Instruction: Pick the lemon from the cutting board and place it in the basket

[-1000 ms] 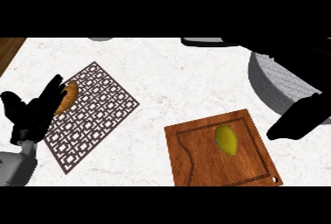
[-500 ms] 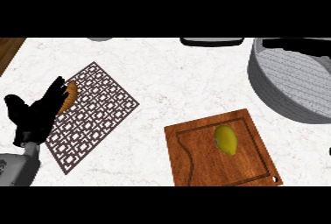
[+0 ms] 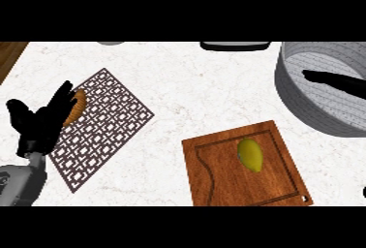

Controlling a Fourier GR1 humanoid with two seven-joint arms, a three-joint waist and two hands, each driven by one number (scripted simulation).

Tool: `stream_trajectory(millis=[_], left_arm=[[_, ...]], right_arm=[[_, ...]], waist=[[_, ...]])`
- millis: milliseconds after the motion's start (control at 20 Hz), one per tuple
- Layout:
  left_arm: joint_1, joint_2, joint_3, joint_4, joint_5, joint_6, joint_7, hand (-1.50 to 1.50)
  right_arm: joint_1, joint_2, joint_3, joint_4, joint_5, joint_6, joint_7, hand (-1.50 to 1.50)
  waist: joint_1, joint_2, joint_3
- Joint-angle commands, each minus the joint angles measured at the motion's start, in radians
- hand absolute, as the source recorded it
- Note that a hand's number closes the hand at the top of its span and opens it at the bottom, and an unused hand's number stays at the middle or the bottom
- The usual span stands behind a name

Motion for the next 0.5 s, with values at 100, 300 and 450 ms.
stream_trajectory(millis=[100, 300, 450], left_arm=[[0.017, -0.008, 0.011, -0.015, -0.036, -0.016, -0.009, 0.00], [0.035, -0.019, 0.041, 0.009, -0.030, -0.053, -0.033, 0.00], [-0.011, -0.020, 0.050, 0.033, -0.035, -0.054, -0.017, 0.00]], right_arm=[[0.187, 0.164, 0.047, -0.068, 0.314, -0.071, -0.224, -1.50], [0.194, 0.211, 0.099, 0.043, 0.474, -0.158, -0.375, -1.50], [0.238, 0.289, 0.174, 0.119, 0.560, -0.270, -0.482, -1.50]], waist=[[0.009, 0.001, 0.001], [0.013, 0.002, 0.000], [0.011, 0.003, 0.000]])
